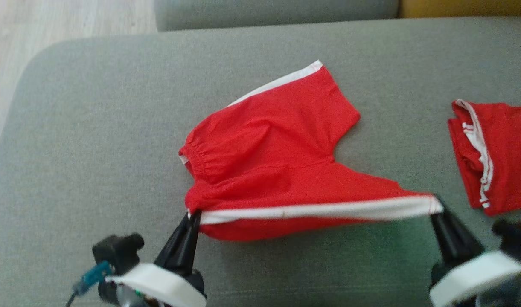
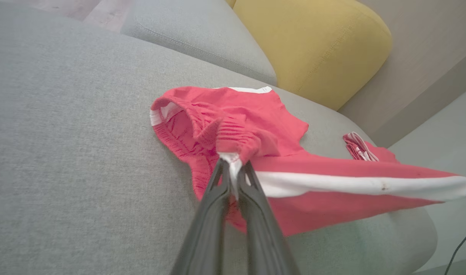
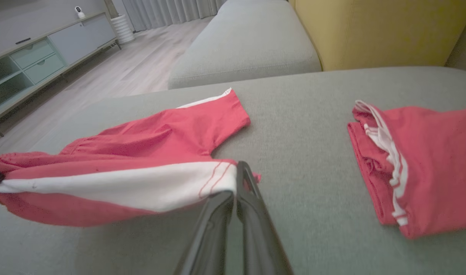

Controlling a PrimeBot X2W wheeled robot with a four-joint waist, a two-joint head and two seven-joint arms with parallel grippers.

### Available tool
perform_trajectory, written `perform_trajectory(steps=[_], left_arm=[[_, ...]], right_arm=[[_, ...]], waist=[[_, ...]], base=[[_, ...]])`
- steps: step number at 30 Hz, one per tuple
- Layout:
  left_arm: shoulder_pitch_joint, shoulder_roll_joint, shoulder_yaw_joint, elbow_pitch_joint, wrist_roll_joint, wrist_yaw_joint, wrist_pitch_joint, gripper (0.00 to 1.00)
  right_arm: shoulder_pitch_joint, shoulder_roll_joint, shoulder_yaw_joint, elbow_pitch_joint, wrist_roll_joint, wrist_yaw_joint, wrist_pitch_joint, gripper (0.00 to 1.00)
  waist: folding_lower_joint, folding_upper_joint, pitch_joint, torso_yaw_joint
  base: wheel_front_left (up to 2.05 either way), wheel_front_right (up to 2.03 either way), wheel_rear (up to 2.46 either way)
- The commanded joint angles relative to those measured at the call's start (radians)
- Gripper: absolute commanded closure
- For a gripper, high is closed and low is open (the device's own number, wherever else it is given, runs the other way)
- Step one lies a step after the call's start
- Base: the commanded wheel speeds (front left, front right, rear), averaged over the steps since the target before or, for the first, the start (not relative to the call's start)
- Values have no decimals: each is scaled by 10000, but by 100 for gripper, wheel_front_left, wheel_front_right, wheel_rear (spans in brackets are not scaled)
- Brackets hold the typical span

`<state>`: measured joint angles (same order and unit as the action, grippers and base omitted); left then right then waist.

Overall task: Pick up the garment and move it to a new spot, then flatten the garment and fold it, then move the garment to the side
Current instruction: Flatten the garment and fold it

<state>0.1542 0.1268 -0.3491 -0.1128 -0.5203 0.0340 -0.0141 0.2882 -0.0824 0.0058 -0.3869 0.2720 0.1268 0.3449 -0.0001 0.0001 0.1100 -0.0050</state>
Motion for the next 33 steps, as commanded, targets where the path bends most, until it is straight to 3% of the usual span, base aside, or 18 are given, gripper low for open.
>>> perform_trajectory(steps=[1,13,21,30,31,32,33], left_arm=[[-726,-17,306,-356,-181,-38,22,100],[-4076,-461,635,1666,-1191,-738,-74,100],[-6342,-677,352,3684,-1738,-1177,-372,100],[-8370,-759,-589,6391,-2341,-1480,-784,100],[-8492,-760,-723,6621,-2484,-1501,-825,88],[-8607,-761,-850,6828,-2586,-1516,-899,51],[-8714,-762,-969,7012,-2628,-1527,-1020,0]], right_arm=[[-1018,-394,69,-214,70,39,-17,100],[-6328,-2105,864,3418,632,39,-196,100],[-9348,-2668,1932,6178,926,39,-543,100],[-11514,-2747,3095,9385,1312,39,-1551,100],[-11628,-2703,3167,9697,1374,39,-1683,89],[-11729,-2641,3273,9922,1427,39,-1881,54],[-11800,-2589,3371,10117,1465,39,-2117,0]], waist=[[1,-1,267,87],[1,-1,2212,1100],[1,-1,3157,1771],[1,-1,3720,2038],[1,-1,3736,2017],[1,-1,3749,1990],[1,-1,3751,1965]], base=[[0,0,0],[0,0,0],[0,0,0],[0,0,0],[0,0,0],[0,0,0],[0,0,0]])
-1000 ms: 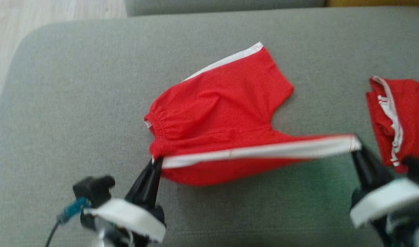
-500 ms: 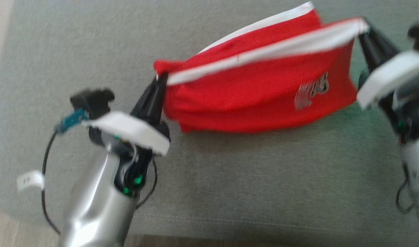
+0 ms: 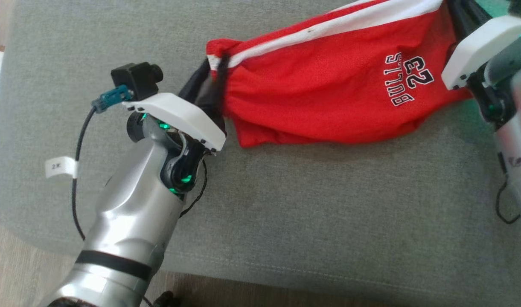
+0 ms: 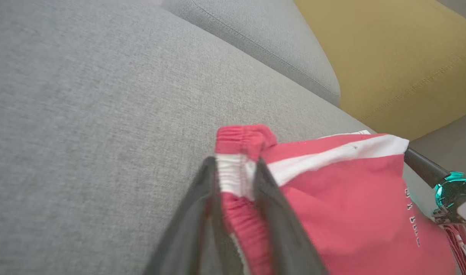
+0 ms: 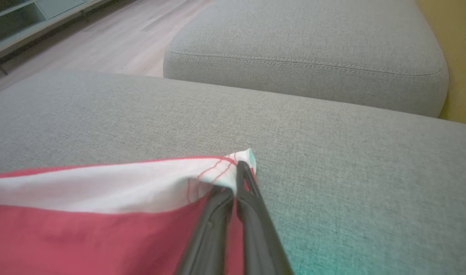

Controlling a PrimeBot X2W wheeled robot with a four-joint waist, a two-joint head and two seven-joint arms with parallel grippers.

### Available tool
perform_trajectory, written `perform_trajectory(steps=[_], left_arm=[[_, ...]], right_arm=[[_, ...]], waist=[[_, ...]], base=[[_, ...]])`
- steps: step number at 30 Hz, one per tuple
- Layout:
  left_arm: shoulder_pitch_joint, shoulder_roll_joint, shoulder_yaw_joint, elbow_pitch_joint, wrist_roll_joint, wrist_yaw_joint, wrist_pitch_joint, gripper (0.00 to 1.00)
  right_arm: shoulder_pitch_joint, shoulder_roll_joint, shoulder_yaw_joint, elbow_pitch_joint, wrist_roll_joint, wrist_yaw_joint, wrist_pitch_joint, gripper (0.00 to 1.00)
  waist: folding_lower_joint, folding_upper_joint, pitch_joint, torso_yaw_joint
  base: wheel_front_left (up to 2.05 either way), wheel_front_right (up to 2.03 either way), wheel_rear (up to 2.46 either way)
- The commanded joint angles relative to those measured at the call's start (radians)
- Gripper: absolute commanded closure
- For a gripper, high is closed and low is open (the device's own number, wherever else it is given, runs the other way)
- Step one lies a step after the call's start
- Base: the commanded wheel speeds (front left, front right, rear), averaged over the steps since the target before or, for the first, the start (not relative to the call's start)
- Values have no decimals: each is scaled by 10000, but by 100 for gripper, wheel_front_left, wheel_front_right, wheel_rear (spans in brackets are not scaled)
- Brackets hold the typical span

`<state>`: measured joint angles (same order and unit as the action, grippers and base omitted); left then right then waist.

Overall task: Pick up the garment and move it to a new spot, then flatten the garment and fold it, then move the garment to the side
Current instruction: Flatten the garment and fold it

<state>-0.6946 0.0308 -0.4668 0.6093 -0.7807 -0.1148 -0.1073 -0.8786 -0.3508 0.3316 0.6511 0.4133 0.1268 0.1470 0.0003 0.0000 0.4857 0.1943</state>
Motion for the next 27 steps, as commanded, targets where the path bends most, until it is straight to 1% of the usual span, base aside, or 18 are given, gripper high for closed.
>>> perform_trajectory(steps=[1,4,7,8,9,11,13,15,19,24,25,27], left_arm=[[-291,198,94,-53,-85,-48,-213,0],[-346,197,-164,326,-76,-52,-684,0],[-200,218,-241,558,290,171,-1173,0],[-109,275,-233,565,463,297,-1297,0],[164,415,-141,418,791,538,-1458,0],[506,596,30,87,1157,851,-1522,0],[883,765,418,-668,1604,1187,-1536,0],[1399,904,818,-1580,2154,1500,-1539,0],[2427,1197,1457,-3160,3135,1814,-1542,0],[3576,1535,1867,-4488,4061,2011,-1543,0],[3576,1535,1867,-4488,4061,2011,-1543,0],[3995,1610,1961,-4774,4220,2063,-1543,0]], right_arm=[[-167,143,189,-77,91,39,-381,0],[-118,221,303,289,115,39,-1299,0],[183,314,214,419,57,39,-2234,0],[317,352,118,402,31,39,-2537,0],[647,424,-15,303,-100,39,-3027,0],[1007,487,-260,70,-286,39,-3414,0],[1418,559,-611,-300,-507,39,-3643,0],[1921,681,-1039,-789,-773,39,-3781,0],[3094,1034,-1693,-1937,-1273,39,-3800,0],[4784,1578,-2431,-3614,-1876,39,-3274,0],[4784,1578,-2431,-3614,-1876,39,-3274,0],[5479,1814,-2667,-4308,-2059,39,-2977,0]], waist=[[-3,0,-17,-54],[-3,0,-130,-153],[-3,0,-367,-274],[-3,0,-455,-322],[-3,0,-670,-435],[-3,0,-881,-552],[-3,0,-1072,-655],[-3,0,-1307,-758],[-3,0,-1817,-1007],[-3,0,-2415,-1278],[-3,0,-2415,-1278],[-3,0,-2599,-1379]], base=[[0,0,0],[0,0,0],[0,0,0],[0,0,0],[0,0,0],[0,0,0],[0,0,0],[0,0,0],[0,0,0],[0,0,0],[0,0,0],[0,0,0]])
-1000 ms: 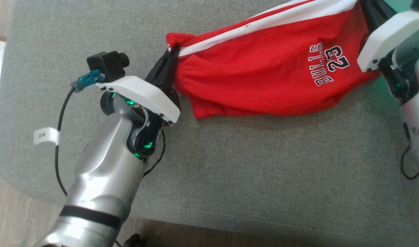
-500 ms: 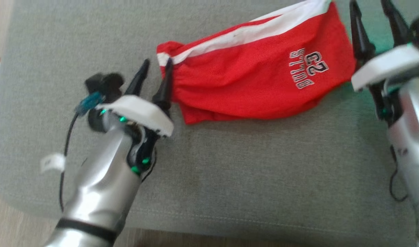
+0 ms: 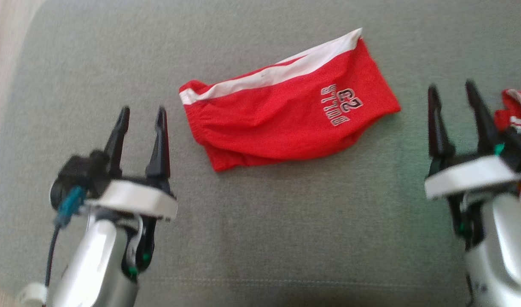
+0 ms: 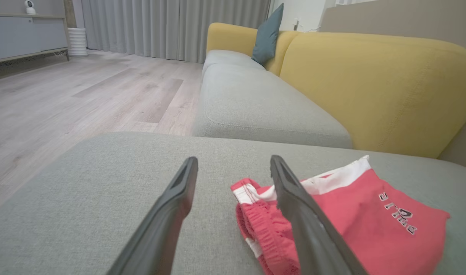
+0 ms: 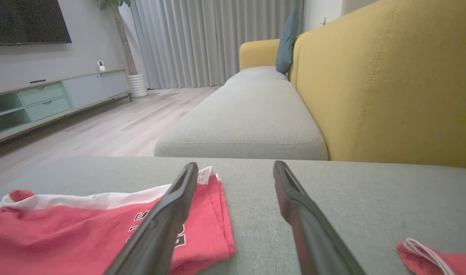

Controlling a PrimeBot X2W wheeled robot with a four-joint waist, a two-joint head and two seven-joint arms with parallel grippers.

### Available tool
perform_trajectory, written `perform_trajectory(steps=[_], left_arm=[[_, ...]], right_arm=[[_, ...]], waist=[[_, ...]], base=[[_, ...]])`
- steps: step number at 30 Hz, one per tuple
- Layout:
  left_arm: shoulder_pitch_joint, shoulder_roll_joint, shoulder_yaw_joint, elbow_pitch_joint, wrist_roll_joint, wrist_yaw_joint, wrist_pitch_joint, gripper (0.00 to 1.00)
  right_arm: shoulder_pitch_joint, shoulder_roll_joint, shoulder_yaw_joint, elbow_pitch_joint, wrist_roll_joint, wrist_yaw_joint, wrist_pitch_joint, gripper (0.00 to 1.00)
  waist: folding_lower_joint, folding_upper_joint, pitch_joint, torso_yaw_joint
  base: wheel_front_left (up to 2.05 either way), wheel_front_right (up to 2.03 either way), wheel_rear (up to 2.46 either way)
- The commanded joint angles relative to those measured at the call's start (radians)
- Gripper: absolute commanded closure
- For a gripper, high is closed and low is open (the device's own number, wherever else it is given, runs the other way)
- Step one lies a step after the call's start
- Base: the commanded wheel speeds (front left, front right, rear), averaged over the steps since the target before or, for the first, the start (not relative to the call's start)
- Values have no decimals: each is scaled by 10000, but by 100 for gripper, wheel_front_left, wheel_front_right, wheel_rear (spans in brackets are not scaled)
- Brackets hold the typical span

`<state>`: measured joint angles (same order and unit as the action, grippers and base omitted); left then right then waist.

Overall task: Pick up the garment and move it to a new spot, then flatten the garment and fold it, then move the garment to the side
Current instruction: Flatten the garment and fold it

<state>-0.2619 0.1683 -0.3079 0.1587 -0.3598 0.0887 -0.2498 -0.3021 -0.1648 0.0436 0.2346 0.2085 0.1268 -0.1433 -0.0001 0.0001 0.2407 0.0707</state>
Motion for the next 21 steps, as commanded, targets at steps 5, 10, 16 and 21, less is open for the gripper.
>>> perform_trajectory(steps=[5,10,16,21], left_arm=[[509,374,509,-675,249,84,-119,0],[1027,366,532,-794,340,74,-119,0],[1217,305,681,-865,397,103,-119,0],[1213,280,745,-875,494,90,-120,0]], right_arm=[[1278,387,-47,-1592,-347,39,763,0],[2369,632,-221,-2617,-428,39,1343,0],[2836,793,-361,-3268,-419,39,1651,0],[2878,826,-399,-3427,-445,39,1782,0]], waist=[[1,-1,-501,-366],[1,-1,-651,-467],[1,-1,-648,-532],[1,-1,-620,-545]], base=[[0,0,0],[0,0,0],[0,0,0],[0,0,0]])
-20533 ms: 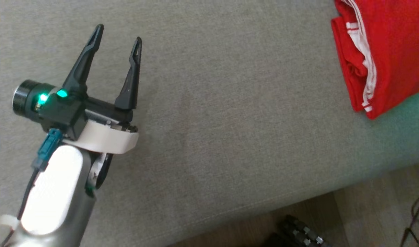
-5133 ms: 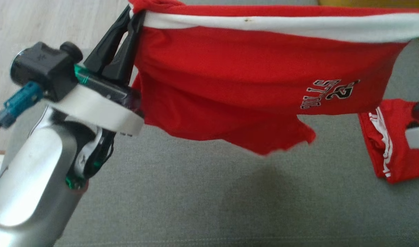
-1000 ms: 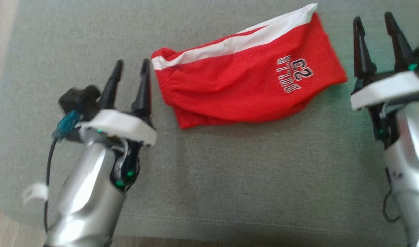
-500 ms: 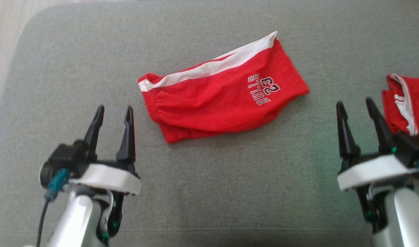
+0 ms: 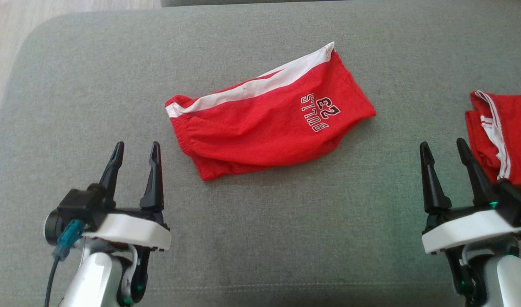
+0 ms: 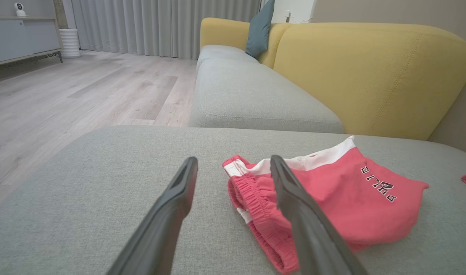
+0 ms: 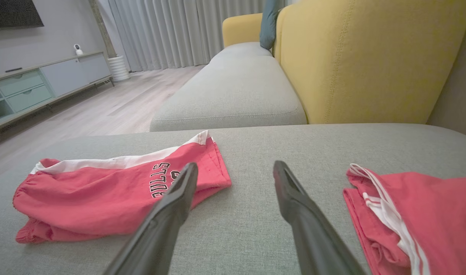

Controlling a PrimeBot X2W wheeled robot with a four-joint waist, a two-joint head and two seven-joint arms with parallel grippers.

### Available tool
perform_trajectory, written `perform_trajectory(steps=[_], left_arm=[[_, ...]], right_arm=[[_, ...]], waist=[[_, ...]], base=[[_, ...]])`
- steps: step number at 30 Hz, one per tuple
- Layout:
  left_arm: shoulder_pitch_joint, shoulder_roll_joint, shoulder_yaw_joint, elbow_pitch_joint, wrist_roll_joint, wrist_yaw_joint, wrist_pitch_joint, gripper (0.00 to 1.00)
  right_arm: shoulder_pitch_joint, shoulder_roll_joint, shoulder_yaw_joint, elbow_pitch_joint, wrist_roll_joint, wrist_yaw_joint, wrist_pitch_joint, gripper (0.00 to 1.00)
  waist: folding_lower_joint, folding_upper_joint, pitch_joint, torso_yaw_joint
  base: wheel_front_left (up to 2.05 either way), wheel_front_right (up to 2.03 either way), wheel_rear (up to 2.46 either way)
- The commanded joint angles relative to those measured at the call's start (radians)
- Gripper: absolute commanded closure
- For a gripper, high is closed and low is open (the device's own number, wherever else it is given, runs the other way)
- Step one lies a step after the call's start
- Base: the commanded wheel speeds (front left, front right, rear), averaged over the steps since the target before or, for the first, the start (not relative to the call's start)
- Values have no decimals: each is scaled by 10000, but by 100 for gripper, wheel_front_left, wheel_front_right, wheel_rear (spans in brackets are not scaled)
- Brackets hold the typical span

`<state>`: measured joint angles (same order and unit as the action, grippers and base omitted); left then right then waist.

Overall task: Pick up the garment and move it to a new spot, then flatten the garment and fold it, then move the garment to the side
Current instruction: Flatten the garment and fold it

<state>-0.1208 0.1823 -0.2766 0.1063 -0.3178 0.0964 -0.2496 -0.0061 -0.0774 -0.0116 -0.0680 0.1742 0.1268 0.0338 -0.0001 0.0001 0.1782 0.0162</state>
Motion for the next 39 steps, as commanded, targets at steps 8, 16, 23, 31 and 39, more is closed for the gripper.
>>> perform_trajectory(steps=[8,16,23,31,39], left_arm=[[-270,73,489,-396,183,-30,-122,0],[-936,-108,426,-484,337,-237,-122,0],[-1734,-439,391,-488,477,-581,-122,0],[-2048,-828,500,-266,724,-900,-122,0],[-2003,-981,835,-163,933,-1095,-122,0]], right_arm=[[-160,-89,13,-492,-105,39,144,0],[-1259,-529,-154,152,57,39,580,0],[-3191,-1045,274,1800,191,39,1267,0],[-4708,-1107,368,4168,9,39,2957,0],[-4613,-675,383,4252,215,39,3525,100]], waist=[[1,-1,169,50],[1,-1,1056,668],[1,-1,1912,1321],[1,-1,2203,1689],[1,-1,2159,1522]], base=[[0,0,0],[0,0,0],[0,0,0],[0,0,0],[0,0,0]])
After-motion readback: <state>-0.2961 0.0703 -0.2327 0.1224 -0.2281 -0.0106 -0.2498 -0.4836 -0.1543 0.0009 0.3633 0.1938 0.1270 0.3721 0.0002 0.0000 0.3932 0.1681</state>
